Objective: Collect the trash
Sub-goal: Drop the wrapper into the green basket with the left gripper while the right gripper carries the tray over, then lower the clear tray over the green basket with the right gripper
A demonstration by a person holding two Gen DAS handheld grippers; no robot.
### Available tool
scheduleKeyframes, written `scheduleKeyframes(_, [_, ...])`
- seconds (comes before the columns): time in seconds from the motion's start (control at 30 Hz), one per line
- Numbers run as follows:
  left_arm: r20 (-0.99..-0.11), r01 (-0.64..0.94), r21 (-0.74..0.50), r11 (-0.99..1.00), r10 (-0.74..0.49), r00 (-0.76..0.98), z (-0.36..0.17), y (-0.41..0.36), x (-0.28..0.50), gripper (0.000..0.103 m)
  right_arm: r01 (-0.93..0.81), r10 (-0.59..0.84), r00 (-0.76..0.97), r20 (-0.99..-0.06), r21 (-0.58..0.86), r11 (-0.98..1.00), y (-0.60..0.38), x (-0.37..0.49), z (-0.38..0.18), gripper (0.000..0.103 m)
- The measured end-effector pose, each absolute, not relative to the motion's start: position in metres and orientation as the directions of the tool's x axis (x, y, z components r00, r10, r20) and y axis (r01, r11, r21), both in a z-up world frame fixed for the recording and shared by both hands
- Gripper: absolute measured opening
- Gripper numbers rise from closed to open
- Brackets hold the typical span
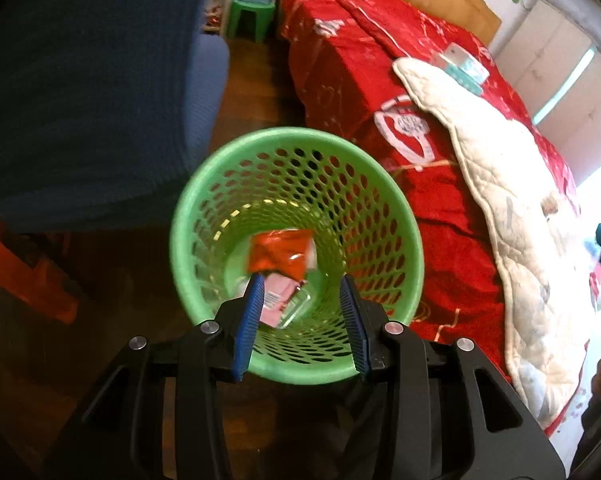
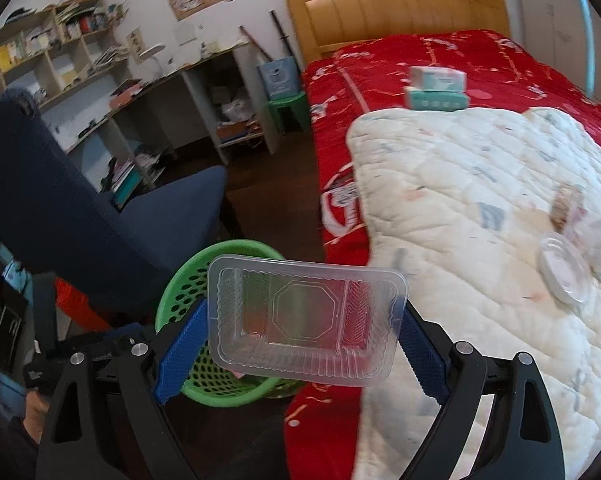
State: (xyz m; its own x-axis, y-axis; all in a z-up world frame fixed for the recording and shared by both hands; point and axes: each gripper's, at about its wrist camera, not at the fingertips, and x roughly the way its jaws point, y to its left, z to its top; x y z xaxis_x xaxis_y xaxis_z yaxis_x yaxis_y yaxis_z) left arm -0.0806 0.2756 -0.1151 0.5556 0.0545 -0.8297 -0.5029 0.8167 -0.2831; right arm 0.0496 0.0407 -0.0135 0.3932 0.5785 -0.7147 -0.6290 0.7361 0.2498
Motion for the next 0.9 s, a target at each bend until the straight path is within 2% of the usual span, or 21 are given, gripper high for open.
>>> scheduleKeyframes(0.03, [-0.826,-0.507,-0.283,0.815,0.062,0.56,-0.112,0.277,-0.084,0.044,-0.639,0.582,0.38,-0.719,0.251,0.727,0.048,0.049,-0.016,0.087])
scheduleKeyframes(0.3, [-0.797,-0.543,-0.268,0.796,0.134,0.589,-0.093,0.296,-0.108,0.053,-0.691,0.592,0.299,-0.748,0.258,0.675,0.096,0.04,-0.035,0.087])
scheduleKeyframes(0.53, [-0.789,-0.577,-0.289,0.764,0.151,0.595,-0.089,0.31,-0.122,0.063,-0.724,0.6,0.225,-0.768,0.281,0.63,0.136,0.03,-0.055,0.088])
scheduleKeyframes(0.9, [-0.789,-0.579,-0.315,0.752,0.131,0.6,-0.095,0.309,-0.122,0.066,-0.731,0.626,0.196,-0.754,0.313,0.606,0.153,0.027,-0.057,0.092])
